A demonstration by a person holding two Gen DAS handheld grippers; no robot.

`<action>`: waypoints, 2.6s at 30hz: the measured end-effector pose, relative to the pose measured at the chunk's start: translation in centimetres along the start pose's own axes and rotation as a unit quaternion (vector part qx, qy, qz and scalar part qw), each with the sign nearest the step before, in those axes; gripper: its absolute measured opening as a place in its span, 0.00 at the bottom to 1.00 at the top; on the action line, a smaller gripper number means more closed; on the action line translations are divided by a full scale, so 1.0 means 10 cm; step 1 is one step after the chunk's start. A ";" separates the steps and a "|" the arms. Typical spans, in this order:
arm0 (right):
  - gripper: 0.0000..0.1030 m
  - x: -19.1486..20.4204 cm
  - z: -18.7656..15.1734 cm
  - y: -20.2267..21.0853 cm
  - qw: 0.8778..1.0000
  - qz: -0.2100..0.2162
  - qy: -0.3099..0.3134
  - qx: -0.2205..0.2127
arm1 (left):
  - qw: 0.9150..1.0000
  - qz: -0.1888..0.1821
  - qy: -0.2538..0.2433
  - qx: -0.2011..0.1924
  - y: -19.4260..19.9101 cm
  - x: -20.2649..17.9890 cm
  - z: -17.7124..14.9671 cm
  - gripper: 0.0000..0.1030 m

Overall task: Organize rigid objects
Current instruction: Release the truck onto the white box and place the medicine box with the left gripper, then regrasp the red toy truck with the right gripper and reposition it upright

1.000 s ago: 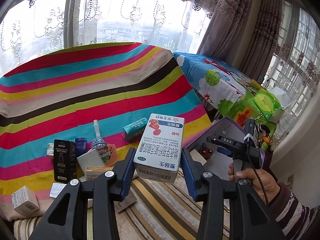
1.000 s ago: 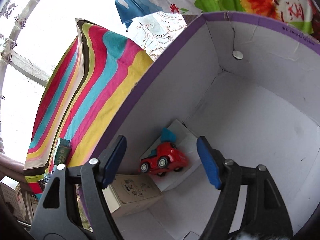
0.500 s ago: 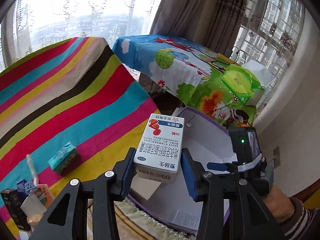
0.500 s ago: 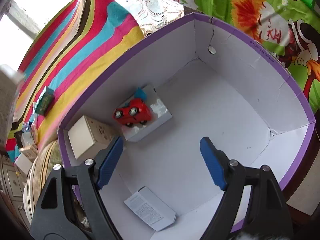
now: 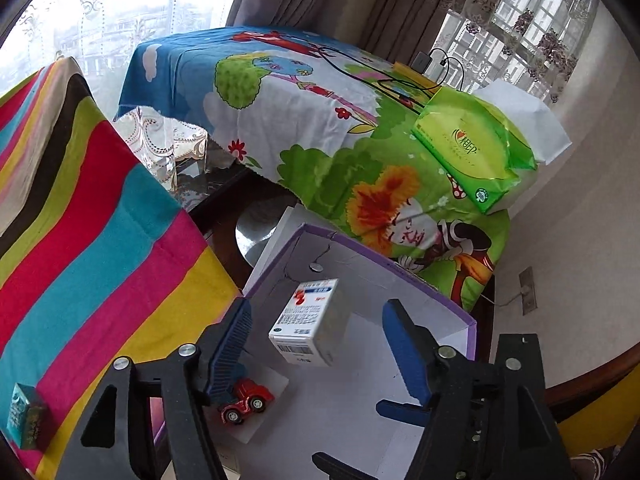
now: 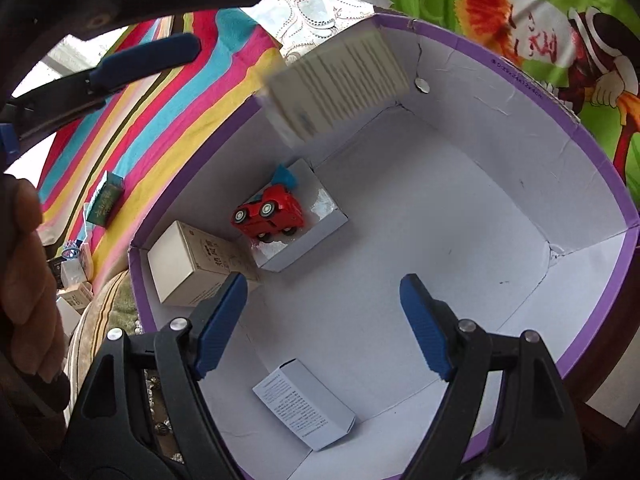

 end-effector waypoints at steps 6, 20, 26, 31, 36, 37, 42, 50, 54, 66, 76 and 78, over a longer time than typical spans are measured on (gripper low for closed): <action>0.75 0.22 0.10 0.02 0.999 0.012 0.031 -0.019 | 0.999 0.030 0.014 -0.041 0.54 0.16 -0.15 0.68; 0.50 0.72 0.65 -0.60 0.995 0.019 0.091 0.044 | 0.972 0.078 0.138 -0.174 2.14 0.73 -1.30 0.68; 0.44 0.67 0.70 -0.71 0.995 0.007 0.088 0.044 | 0.965 0.084 0.166 -0.182 2.28 0.86 -1.55 0.67; 0.19 0.64 0.71 -0.78 0.994 0.003 0.097 0.041 | 0.964 0.080 0.177 -0.182 2.26 0.90 -1.61 0.67; 0.14 0.64 0.77 -0.56 0.996 0.022 0.091 0.000 | 0.963 0.078 0.183 -0.179 2.22 0.92 -1.65 0.67; 0.10 0.64 0.78 -0.49 0.995 0.026 0.093 -0.012 | 0.963 0.078 0.184 -0.179 2.22 0.92 -1.65 0.67; 0.10 0.66 0.73 -0.29 0.994 0.043 0.096 -0.039 | 0.963 0.079 0.185 -0.180 2.22 0.92 -1.66 0.67; 0.15 0.57 0.69 -0.49 0.997 0.021 0.071 0.005 | 0.963 0.073 0.187 -0.178 2.19 0.90 -1.65 0.67; 0.25 0.60 0.69 -0.71 0.995 -0.006 0.091 0.028 | 0.964 0.071 0.185 -0.179 2.20 0.89 -1.64 0.67; 0.17 0.62 0.71 -0.76 0.989 -0.017 0.145 -0.003 | 0.961 0.067 0.200 -0.178 2.17 0.94 -1.68 0.67; 0.16 0.83 0.67 -0.29 0.972 0.025 0.200 -0.117 | 0.962 0.072 0.195 -0.178 2.18 0.93 -1.67 0.67; 0.16 0.84 0.63 -0.32 0.976 0.034 0.189 -0.105 | 0.961 0.074 0.195 -0.179 2.20 0.93 -1.67 0.67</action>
Point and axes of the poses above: each gripper's, at about its wrist camera, not at the fingertips, and y roughly against the way its jaws point, x to its left, z to its top, the point moved 10 cm from there along -y, roughly the way its jaws point, and after that the axes turned 8 degrees about -z, right-handed, at the moved point
